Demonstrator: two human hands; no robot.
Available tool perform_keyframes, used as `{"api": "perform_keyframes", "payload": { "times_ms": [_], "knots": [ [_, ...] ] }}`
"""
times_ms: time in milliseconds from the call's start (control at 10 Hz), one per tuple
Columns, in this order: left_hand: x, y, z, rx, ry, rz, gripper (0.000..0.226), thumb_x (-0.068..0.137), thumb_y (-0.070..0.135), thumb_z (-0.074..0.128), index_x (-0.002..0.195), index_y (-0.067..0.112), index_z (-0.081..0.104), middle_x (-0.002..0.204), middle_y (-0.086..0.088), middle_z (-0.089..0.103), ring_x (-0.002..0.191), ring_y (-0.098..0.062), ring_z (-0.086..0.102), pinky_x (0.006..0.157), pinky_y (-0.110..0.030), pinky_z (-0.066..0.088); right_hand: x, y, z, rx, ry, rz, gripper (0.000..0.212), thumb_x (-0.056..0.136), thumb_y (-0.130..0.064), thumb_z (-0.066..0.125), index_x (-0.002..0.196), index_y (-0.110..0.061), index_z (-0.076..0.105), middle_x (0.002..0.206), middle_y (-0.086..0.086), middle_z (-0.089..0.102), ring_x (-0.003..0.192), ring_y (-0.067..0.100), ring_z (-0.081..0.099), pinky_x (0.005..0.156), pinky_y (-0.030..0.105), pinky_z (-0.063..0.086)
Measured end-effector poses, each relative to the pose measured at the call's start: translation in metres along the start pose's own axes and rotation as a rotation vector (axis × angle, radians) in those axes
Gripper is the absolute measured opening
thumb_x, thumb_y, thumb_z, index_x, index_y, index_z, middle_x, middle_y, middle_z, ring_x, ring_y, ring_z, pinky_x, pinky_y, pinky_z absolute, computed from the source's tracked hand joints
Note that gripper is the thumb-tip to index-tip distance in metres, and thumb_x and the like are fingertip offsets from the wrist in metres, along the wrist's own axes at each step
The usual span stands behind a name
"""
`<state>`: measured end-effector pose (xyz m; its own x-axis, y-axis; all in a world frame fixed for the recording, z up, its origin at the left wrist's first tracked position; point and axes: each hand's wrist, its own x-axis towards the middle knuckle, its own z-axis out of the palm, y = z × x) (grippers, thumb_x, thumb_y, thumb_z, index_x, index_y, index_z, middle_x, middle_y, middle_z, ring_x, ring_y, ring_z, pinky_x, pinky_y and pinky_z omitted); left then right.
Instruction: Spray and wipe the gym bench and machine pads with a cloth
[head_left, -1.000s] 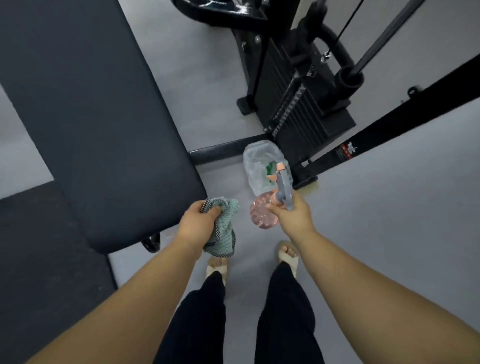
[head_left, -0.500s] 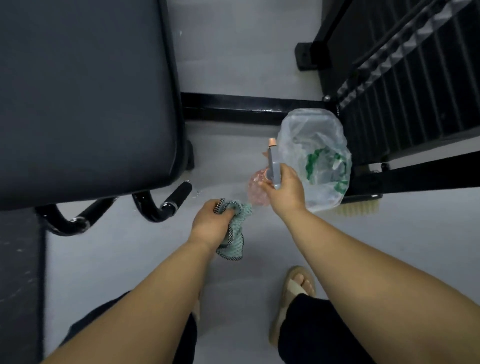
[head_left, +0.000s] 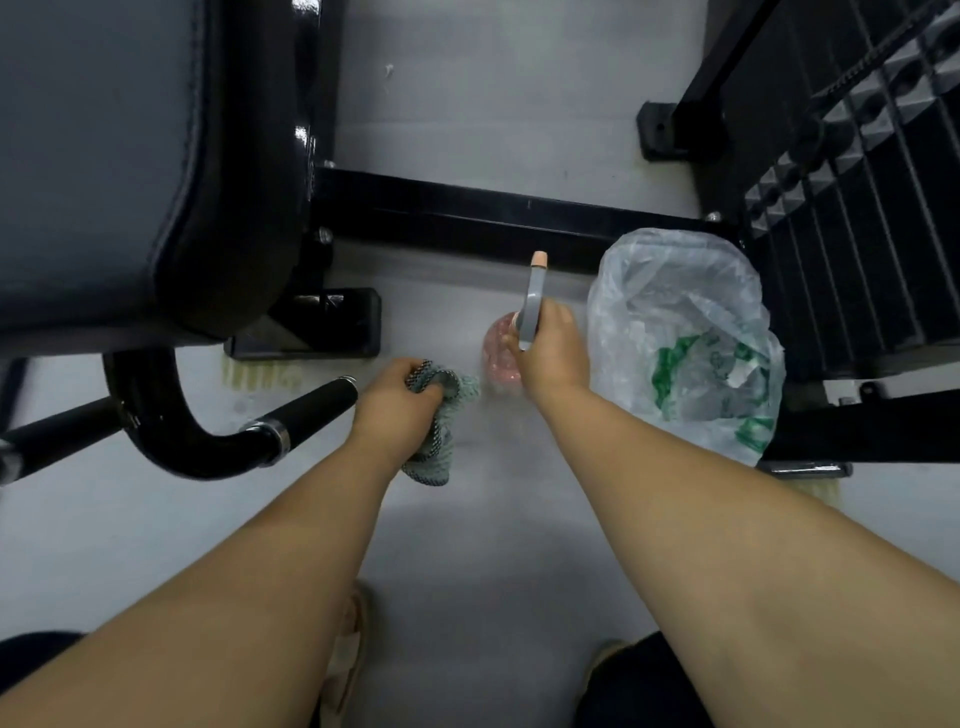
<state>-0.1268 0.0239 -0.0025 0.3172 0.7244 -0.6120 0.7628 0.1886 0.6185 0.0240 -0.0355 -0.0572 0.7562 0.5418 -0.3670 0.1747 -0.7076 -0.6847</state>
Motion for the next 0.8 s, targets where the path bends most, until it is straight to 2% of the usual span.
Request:
{"api": "perform_keyframes", "payload": {
  "times_ms": [100,200,300,400,500,600,700,800],
  "knots": [
    [-0.002,0.007,0.004,-0.018,-0.015,0.017,0.028,0.09,0.022,0.058,0.118,0.017,0.058,0.107,-0.003,0.062,0.092,-0.019,0.055,0.079,-0.025,0.041,-0.007,-0.003,-0.004,-0.142,-0.078,-0.009,0.036,0.087,-0.022,0.061,0.121,-0.017,0.049,0.118,0.002,0.047,0.099,0.022,0.053,0.075,0.028,0.041],
    [-0.008,0.02,0.005,-0.099,0.043,0.049,0.02,0.089,0.02,0.057,0.109,0.021,0.059,0.101,-0.001,0.063,0.093,-0.021,0.058,0.081,-0.028,0.046,-0.015,-0.024,-0.033,-0.293,-0.295,0.145,0.034,0.088,-0.024,0.06,0.117,-0.011,0.049,0.11,0.008,0.055,0.091,0.024,0.058,0.073,0.032,0.046],
    [-0.024,0.05,0.008,-0.256,0.268,0.193,0.015,0.087,0.015,0.055,0.096,0.026,0.057,0.088,0.01,0.059,0.09,-0.015,0.058,0.08,-0.025,0.046,-0.033,-0.047,-0.086,-0.138,-0.511,0.32,0.019,0.097,-0.024,0.046,0.105,-0.01,0.057,0.097,0.01,0.064,0.089,0.028,0.067,0.081,0.04,0.056],
    [-0.043,0.083,0.033,-0.44,0.203,0.334,0.018,0.086,0.016,0.054,0.09,0.032,0.059,0.084,0.014,0.063,0.087,-0.01,0.061,0.083,-0.028,0.05,-0.056,-0.056,-0.127,0.463,-0.606,0.319,0.034,0.09,-0.056,0.046,0.102,-0.027,0.06,0.106,0.008,0.062,0.096,0.029,0.065,0.078,0.05,0.056],
    [-0.056,0.103,0.073,-0.558,-0.16,0.373,0.026,0.089,0.019,0.046,0.105,0.029,0.064,0.097,0.007,0.069,0.094,-0.008,0.064,0.084,-0.027,0.053,-0.062,-0.039,-0.146,0.649,-0.51,0.265,0.036,0.085,-0.047,0.059,0.113,-0.024,0.06,0.108,0.003,0.068,0.098,0.027,0.067,0.075,0.048,0.057],
    [-0.053,0.105,0.113,-0.395,-0.411,0.288,0.047,0.091,0.019,0.038,0.137,0.028,0.046,0.136,0.003,0.05,0.128,-0.01,0.042,0.107,-0.028,0.036,-0.041,0.004,-0.157,0.468,-0.1,0.299,0.022,0.089,-0.033,0.061,0.107,-0.02,0.058,0.106,0.005,0.068,0.1,0.028,0.065,0.086,0.046,0.053],
    [-0.039,0.091,0.141,-0.08,-0.425,0.225,0.054,0.097,0.021,0.032,0.149,0.022,0.021,0.157,0.003,0.014,0.144,-0.016,0.007,0.118,-0.036,0.008,-0.028,0.052,-0.161,0.112,0.126,0.355,0.055,0.084,-0.036,0.067,0.129,-0.013,0.045,0.125,0.01,0.056,0.113,0.029,0.054,0.096,0.042,0.046],
    [-0.036,0.083,0.155,-0.004,-0.37,0.2,0.056,0.098,0.023,0.032,0.15,0.02,0.014,0.159,0.006,0.0,0.145,-0.017,0.003,0.117,-0.035,0.009,-0.024,0.075,-0.144,0.128,0.014,0.446,0.076,0.083,-0.042,0.066,0.144,-0.017,0.028,0.138,0.007,0.045,0.123,0.03,0.047,0.1,0.045,0.044]
  ]
}}
